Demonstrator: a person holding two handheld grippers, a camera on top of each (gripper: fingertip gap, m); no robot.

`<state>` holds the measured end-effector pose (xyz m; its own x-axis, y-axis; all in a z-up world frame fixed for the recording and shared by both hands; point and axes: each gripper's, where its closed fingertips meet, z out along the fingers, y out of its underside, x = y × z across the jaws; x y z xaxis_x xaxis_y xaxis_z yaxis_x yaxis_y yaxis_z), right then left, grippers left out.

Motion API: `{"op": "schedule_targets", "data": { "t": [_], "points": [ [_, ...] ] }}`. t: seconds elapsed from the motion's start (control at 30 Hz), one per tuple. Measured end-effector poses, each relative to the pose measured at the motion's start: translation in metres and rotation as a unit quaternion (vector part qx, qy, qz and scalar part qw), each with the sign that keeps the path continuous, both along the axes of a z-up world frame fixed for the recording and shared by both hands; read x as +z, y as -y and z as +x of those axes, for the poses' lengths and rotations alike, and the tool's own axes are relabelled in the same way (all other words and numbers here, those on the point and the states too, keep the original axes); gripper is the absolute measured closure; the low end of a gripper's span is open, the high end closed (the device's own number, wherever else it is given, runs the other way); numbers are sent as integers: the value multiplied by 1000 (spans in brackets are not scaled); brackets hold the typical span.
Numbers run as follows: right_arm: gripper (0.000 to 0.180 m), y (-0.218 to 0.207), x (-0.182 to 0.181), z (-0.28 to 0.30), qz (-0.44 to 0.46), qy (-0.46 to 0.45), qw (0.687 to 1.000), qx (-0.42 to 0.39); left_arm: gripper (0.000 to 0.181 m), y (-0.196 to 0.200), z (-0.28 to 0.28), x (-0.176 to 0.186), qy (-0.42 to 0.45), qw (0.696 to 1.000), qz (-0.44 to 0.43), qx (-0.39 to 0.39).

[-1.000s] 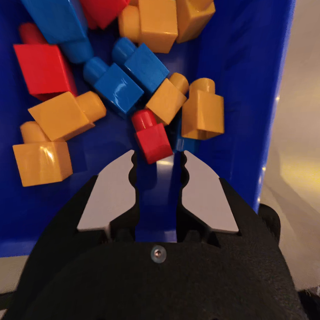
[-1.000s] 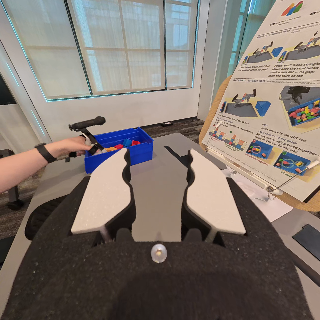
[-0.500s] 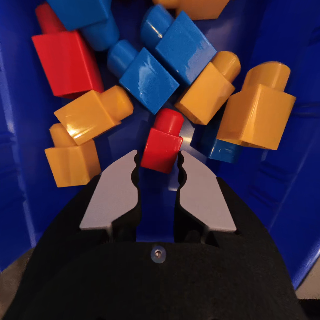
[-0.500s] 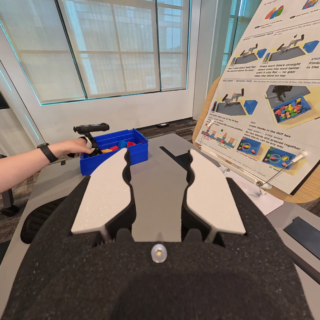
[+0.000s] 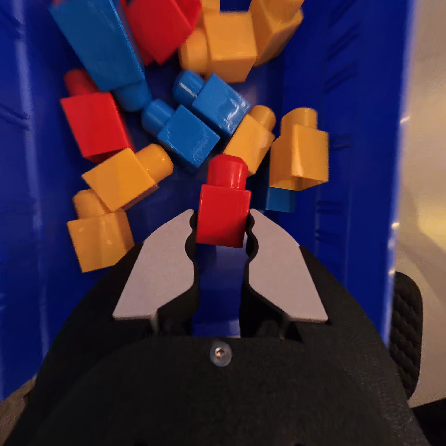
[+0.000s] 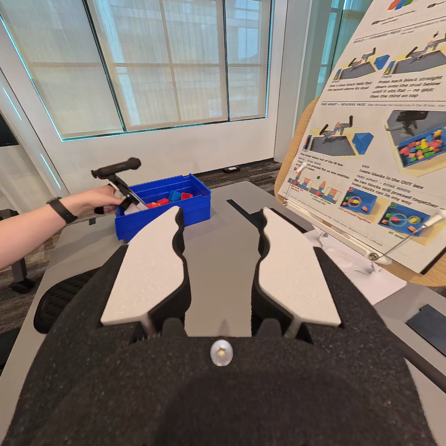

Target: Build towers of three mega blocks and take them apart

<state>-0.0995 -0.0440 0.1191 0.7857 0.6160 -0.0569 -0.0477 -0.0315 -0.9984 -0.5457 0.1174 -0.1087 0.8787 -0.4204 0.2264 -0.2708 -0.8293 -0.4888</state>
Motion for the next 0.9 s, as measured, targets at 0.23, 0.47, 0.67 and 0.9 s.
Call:
{"op": "schedule_targets", "data": {
  "t": [0.23,0.47,0.67,0.9],
  "points": [
    [125,-6,-11,-72,-4,-18,993,114,143,55,67,123,200,962,156,-101],
    [126,26,-10,-167,26,-111,942,316,143,183,204,193,377,842,199,-329],
    [125,49,-2,-186,39,-114,924,362,144,230,256,189,371,812,195,-406],
    [148,64,-20,-201,32,-16,921,387,142,233,260,184,363,812,195,-414]
  ]
}}
